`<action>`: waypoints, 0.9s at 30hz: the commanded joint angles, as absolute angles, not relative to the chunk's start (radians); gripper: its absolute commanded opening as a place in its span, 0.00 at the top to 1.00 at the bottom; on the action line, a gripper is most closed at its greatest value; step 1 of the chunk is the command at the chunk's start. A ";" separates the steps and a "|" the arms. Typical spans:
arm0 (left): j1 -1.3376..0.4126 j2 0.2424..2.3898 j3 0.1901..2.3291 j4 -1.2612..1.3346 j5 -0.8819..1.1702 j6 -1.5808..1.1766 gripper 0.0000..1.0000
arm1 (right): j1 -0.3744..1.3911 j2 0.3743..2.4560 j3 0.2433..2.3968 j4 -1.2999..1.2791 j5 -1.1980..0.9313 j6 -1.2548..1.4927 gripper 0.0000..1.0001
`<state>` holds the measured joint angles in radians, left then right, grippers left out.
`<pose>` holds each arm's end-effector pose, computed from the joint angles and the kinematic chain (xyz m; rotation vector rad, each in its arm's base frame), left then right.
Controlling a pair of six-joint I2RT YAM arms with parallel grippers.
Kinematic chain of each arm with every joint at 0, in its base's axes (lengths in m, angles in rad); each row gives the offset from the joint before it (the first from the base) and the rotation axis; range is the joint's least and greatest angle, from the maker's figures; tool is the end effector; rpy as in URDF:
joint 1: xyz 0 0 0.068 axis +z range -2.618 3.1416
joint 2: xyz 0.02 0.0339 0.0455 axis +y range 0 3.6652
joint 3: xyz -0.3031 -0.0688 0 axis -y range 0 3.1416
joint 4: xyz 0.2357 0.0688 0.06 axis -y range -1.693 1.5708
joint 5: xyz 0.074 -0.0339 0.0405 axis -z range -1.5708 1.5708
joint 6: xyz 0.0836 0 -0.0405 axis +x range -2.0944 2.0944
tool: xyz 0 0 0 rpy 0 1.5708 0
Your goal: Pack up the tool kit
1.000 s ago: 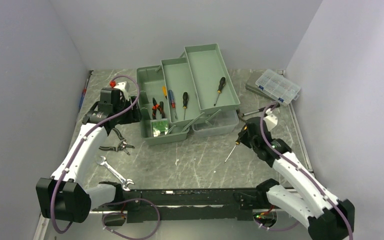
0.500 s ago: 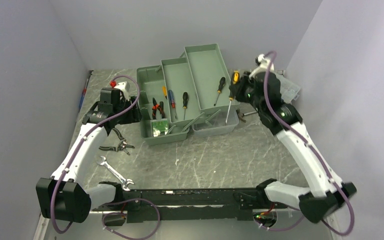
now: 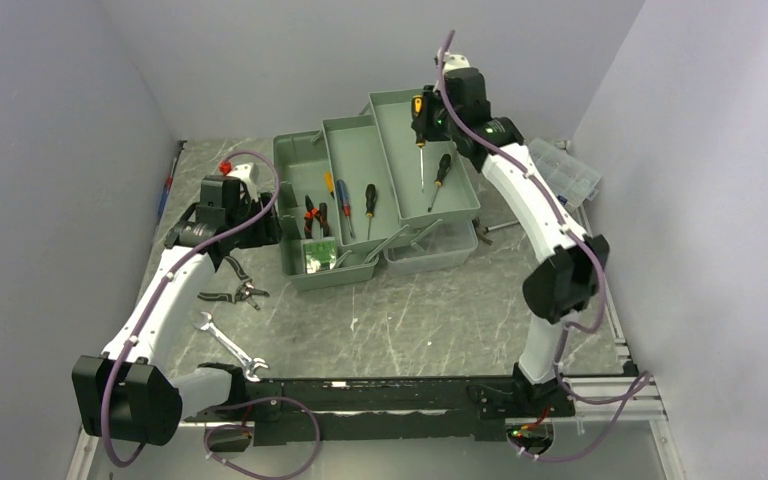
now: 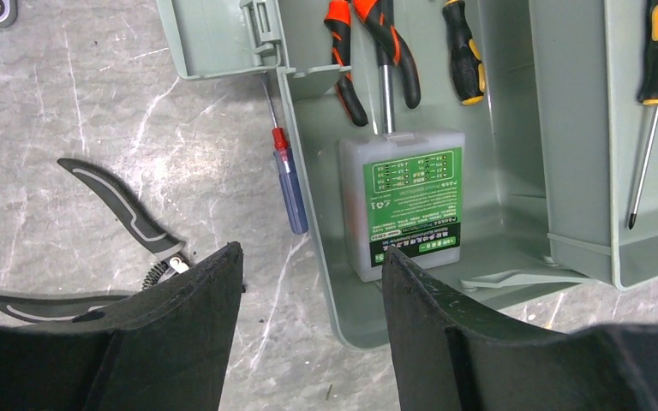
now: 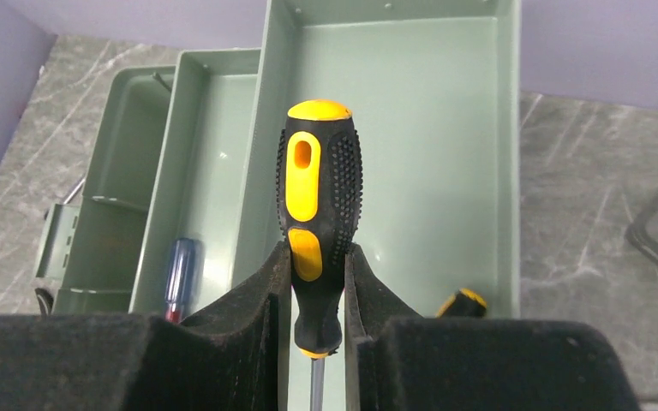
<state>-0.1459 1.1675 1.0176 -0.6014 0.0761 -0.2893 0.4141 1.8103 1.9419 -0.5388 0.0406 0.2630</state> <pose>0.2544 -0.0438 0.3090 -0.1290 2.3360 -0.3063 0.4246 0.1829 0.4360 -0.1243 1.9957 0.3985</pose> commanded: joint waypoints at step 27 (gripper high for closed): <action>-0.026 1.167 1.028 -0.586 0.053 -0.292 0.37 | 0.296 1.753 2.072 -0.717 0.063 0.392 0.38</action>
